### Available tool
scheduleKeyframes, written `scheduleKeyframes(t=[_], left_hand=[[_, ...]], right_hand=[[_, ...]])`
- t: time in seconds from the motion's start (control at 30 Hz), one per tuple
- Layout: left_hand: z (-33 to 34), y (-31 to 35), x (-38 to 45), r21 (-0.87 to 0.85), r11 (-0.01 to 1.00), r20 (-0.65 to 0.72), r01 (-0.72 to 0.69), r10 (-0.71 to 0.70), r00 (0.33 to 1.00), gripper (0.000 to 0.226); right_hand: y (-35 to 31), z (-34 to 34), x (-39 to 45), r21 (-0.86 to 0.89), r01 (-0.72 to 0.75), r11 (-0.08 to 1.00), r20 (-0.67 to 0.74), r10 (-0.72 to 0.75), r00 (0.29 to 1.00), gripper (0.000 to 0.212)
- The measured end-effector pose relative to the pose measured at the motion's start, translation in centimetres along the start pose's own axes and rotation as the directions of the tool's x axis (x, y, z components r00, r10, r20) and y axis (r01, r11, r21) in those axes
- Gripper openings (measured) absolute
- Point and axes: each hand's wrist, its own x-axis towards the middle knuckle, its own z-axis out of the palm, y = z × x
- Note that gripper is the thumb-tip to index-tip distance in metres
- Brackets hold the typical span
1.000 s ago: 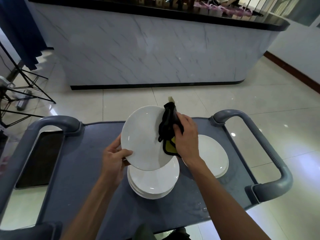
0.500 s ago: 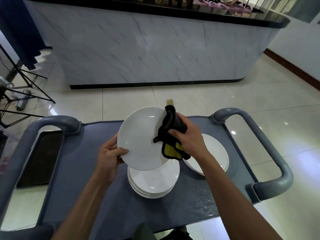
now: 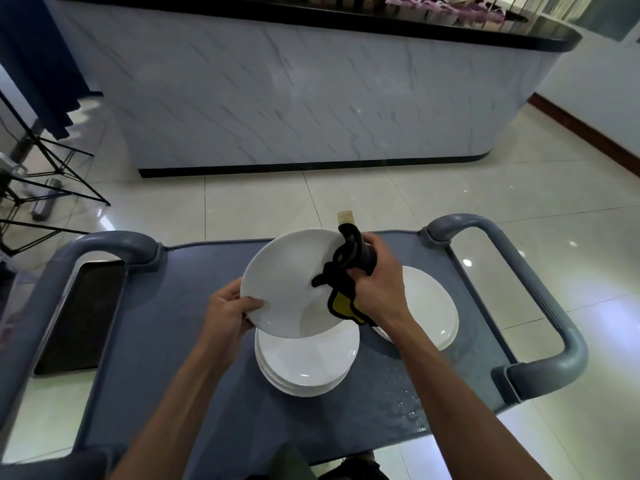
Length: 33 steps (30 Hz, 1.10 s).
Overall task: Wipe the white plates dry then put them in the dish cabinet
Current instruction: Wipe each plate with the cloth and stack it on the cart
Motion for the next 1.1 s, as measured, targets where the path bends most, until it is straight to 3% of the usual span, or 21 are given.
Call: scheduleKeyframes(t=[0.23, 0.4, 0.53, 0.63, 0.83, 0.9, 1.1], left_hand=[[1.0, -1.1, -0.2, -0.056, 0.997, -0.053, 0.052, -0.055, 0.997, 0.023], [-0.1, -1.7, -0.3, -0.073, 0.995, -0.006, 0.07, -0.07, 0.998, 0.027], [-0.6, -2.1, -0.7, -0.185, 0.955, -0.064, 0.232, -0.247, 0.967, 0.027], [-0.3, -2.3, -1.3, -0.13, 0.915, -0.095, 0.382, -0.395, 0.914, 0.046], [0.5, -0.7, -1.7, -0.223, 0.809, 0.122, 0.544, -0.531, 0.839, 0.082], [0.9, -0.2, -1.7, -0.243, 0.796, 0.152, 0.554, -0.533, 0.833, 0.08], [1.9, 0.5, -2.0, -0.311, 0.778, 0.141, 0.545, -0.53, 0.836, 0.043]], right_hand=[[-0.7, -0.7, -1.2, -0.087, 0.208, 0.974, -0.052, -0.213, 0.976, 0.058], [-0.5, -1.4, -1.8, -0.195, 0.291, 0.937, -0.098, -0.314, 0.944, 0.059], [0.2, -1.7, -2.1, -0.254, 0.341, 0.905, -0.142, -0.384, 0.912, 0.058], [0.6, -1.6, -2.4, -0.295, 0.421, 0.858, -0.15, -0.477, 0.866, 0.059], [1.6, -0.5, -3.1, -0.363, 0.508, 0.781, -0.144, -0.586, 0.797, 0.07], [2.0, -0.3, -3.5, -0.373, 0.551, 0.747, -0.122, -0.628, 0.768, 0.069], [2.5, -0.4, -4.8, -0.387, 0.61, 0.691, -0.05, -0.677, 0.735, 0.06]])
